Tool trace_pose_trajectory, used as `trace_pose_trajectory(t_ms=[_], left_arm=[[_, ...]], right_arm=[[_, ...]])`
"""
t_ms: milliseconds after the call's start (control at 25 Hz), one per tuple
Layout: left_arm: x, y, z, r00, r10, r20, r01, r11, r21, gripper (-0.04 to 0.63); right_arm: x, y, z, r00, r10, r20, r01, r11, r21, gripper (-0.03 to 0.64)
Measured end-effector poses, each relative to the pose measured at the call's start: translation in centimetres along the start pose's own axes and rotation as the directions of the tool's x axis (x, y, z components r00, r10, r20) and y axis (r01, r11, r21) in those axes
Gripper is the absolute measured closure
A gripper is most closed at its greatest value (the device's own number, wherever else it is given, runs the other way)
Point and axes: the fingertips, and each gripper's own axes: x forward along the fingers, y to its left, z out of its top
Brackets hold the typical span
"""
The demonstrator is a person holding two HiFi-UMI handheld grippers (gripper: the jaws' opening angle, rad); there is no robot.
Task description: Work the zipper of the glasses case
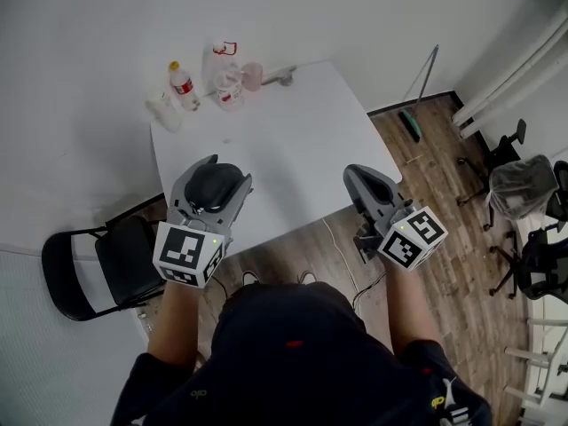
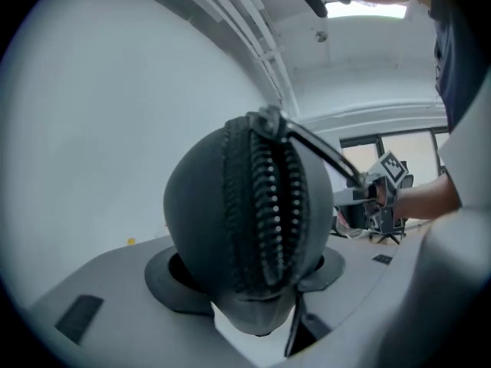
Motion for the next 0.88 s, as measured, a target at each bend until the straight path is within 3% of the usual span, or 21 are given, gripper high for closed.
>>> trace_pose_trajectory(t_ms=[200, 400, 520, 880], left_arm=[[-3.7, 4.8, 3.0, 0.986, 0.126, 0.112, -0.112, 0.986, -0.126, 0.321], [-6.4, 7.3, 3.6, 0.968, 0.215, 0.133, -0.193, 0.969, -0.156, 0.321], [-7.1, 7.9, 3.2, 0.962, 0.239, 0.132, -0.214, 0.960, -0.180, 0.321], [-7.4, 7.4, 3.3, 0.965, 0.232, 0.124, -0.208, 0.962, -0.178, 0.321]], right_arm=[[-1.5, -2.9, 3.3, 0.982, -0.156, 0.102, 0.163, 0.984, -0.065, 0.595], [-3.1, -3.1, 6.5, 0.952, -0.261, 0.161, 0.293, 0.929, -0.227, 0.597], [-3.1, -2.6, 7.4, 0.943, -0.285, 0.172, 0.324, 0.903, -0.283, 0.597], [-3.3, -1.9, 7.8, 0.938, -0.300, 0.172, 0.341, 0.883, -0.322, 0.597]])
